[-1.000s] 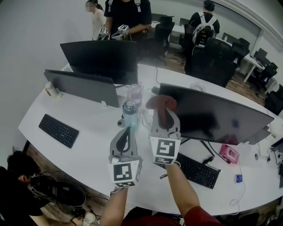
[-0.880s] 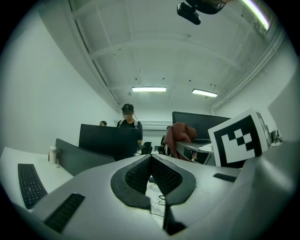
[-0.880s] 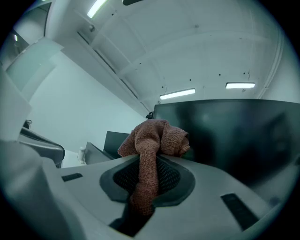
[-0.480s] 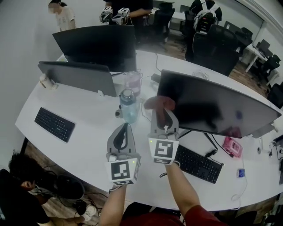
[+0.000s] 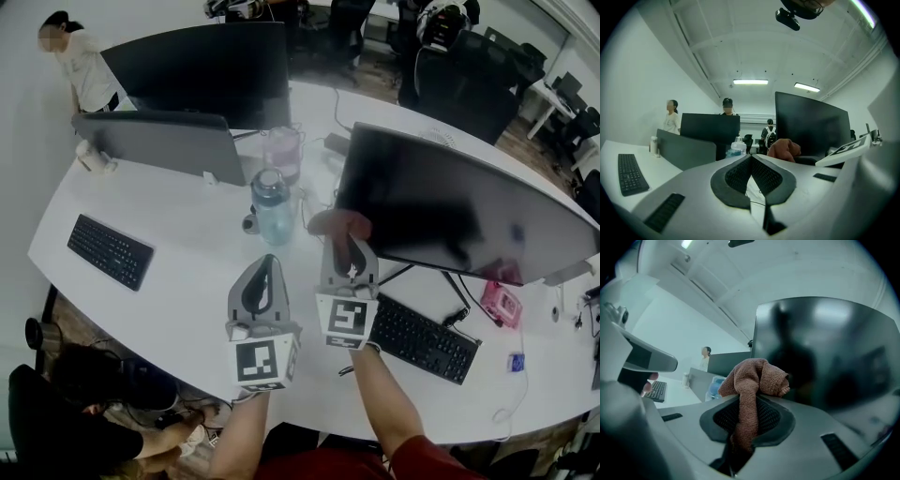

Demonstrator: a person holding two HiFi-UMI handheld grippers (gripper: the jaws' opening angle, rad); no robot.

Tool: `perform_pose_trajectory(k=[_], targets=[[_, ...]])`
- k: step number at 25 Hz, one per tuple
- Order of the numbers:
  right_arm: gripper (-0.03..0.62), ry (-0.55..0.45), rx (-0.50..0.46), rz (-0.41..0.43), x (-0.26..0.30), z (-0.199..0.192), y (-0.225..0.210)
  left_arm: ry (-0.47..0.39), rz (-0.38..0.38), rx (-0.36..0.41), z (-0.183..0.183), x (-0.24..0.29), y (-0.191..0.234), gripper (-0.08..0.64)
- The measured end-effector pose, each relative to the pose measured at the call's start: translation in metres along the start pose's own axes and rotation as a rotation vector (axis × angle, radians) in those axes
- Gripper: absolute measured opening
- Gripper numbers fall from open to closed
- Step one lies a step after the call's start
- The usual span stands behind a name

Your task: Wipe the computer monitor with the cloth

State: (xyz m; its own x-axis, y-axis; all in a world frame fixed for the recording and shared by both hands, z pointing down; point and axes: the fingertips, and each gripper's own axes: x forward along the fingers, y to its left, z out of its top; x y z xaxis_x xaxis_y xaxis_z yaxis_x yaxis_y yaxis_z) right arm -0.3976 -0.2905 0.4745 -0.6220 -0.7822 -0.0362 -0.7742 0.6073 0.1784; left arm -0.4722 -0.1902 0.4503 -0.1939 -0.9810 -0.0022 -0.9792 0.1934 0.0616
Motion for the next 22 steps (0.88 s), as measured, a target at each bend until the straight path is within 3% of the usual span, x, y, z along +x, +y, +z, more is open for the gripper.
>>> perform_pose_trajectory(k=[9,22], targets=[[0.077,0.138,0.054,0.004,-0.003,-0.075,0.008,0.035,0.009,-0.003,-0.025,0.002,0.002,0.023],[0.078,0.189,0.067,0.026,-0.002,-0.106,0.013,0.070,0.013,-0.005,-0.044,0.008,-0.001,0.023]])
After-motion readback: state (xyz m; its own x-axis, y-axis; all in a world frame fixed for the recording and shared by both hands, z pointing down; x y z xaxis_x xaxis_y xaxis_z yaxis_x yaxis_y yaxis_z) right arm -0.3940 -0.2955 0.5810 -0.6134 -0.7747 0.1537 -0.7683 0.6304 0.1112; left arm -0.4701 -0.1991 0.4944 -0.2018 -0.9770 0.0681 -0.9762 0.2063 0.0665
